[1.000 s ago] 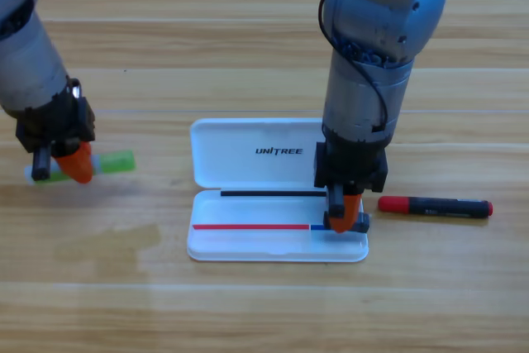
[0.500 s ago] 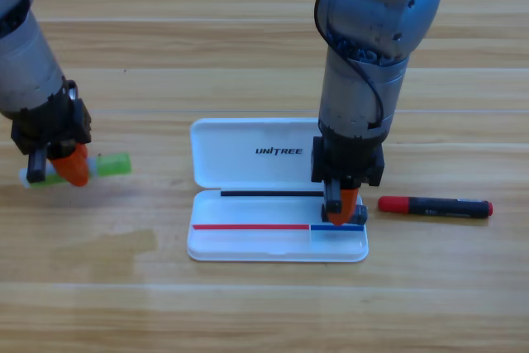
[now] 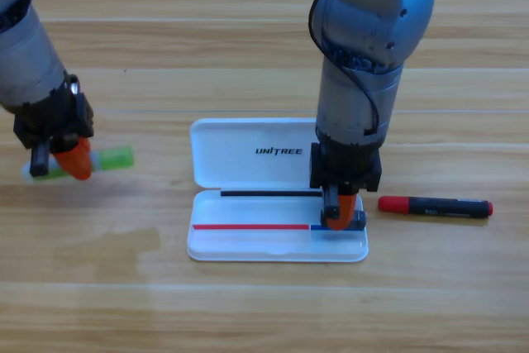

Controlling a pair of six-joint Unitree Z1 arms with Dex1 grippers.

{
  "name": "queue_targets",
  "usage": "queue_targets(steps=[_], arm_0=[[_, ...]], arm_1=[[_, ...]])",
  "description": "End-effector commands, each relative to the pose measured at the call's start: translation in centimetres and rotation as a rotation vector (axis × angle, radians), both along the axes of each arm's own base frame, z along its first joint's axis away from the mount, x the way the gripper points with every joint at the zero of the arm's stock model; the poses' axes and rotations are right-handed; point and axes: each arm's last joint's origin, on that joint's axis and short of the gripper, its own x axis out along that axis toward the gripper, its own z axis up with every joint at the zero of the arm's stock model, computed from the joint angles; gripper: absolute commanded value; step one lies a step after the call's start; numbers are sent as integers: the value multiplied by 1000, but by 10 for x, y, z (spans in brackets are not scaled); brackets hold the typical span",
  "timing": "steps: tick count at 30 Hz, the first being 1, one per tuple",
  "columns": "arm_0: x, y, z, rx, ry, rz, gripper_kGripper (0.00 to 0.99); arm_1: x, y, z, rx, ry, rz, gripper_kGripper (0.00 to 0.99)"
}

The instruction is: Clean up eraser and pencils

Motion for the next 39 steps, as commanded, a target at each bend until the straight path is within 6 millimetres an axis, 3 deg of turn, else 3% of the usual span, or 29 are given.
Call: queue_targets(steps=[1,6,9,14,15,19,21,26,29,32,35,39], arm_0=[[4,4,-5,23,16,15,0],[5,4,-5,24,14,17,0],[5,4,-5,24,14,17,0],[5,4,-4,25,10,18,0],[5,4,-4,26,10,16,0],[6,4,-4,27,9,17,0],[5,4,-3,28,7,17,0],[-1,-5,15,19,-6,2,0],[-9,-19,31,5,-16,-32,0],[-20,-41,50,-6,-24,-80,0],[-31,-67,60,-17,-28,-132,0],[-43,-100,56,-15,-14,-197,0]], arm_1=[[-7,15,-32,-38,47,36,0],[-9,15,-31,-35,54,38,0],[-9,15,-31,-33,53,38,213],[-9,14,-30,-40,42,38,759],[-9,14,-29,-41,41,38,795],[-11,11,-18,-26,28,38,861],[-16,4,0,-6,13,38,874],[-41,-31,51,34,-18,37,874],[-46,-59,68,27,-46,26,874],[-34,-84,62,-18,-44,24,873],[-9,-100,36,-67,-34,6,873],[31,-117,-3,-95,-53,-27,873]])
